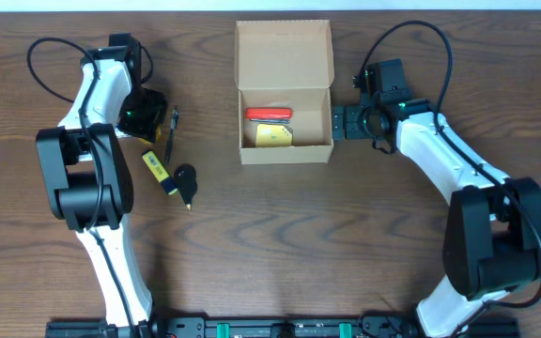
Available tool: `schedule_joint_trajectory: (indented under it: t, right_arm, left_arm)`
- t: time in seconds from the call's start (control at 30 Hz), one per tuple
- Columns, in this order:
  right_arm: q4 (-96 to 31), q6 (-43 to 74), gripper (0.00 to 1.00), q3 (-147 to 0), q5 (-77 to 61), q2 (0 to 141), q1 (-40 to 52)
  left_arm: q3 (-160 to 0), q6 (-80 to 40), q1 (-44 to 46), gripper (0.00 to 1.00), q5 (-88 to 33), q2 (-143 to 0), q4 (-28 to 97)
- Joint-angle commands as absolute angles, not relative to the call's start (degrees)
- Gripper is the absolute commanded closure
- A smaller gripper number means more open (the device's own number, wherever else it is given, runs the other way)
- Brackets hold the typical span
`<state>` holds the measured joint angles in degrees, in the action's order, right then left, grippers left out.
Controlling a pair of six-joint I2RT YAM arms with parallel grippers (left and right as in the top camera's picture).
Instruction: Pack container
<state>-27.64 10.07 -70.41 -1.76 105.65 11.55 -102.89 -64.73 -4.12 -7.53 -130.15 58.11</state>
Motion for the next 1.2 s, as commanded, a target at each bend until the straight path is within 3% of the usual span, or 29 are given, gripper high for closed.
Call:
schedule_joint_trajectory:
  t: [0.0,0.1,0.3,0.63,1.17]
  right_arm:
    - [-27.68,10.66,0.01,-70.43,-1.96,105.67,11.27]
    - [-27.68,10.68,0.01,-70.43,-1.96,105.67,11.29]
    - [-27.68,10.66,0.01,-70.43,-1.96,105.67,11.29]
    - [-27.68,10.66,0.01,-70.43,-1.96,105.67,11.27]
    - [-27.68,10.68,0.01,-70.43,-1.96,105.67,11.29]
  left_arm:
    - [-103.33,-64.73,-4.54,0.42,-6.48,-131.48,58.28]
    - [-103.33,-64.71,-4.54,0.30,-6.94,-131.48,58.35]
    - [-103.35,-64.71,-4.64,0.17,-8.19,-131.46,58.98]
    - [-103.35,-66.26,-7.16,0.12,-4.05,-131.48,59.22]
    - [-103.33,-66.24,-7.73,0.12,-6.90,-132.86,52.07]
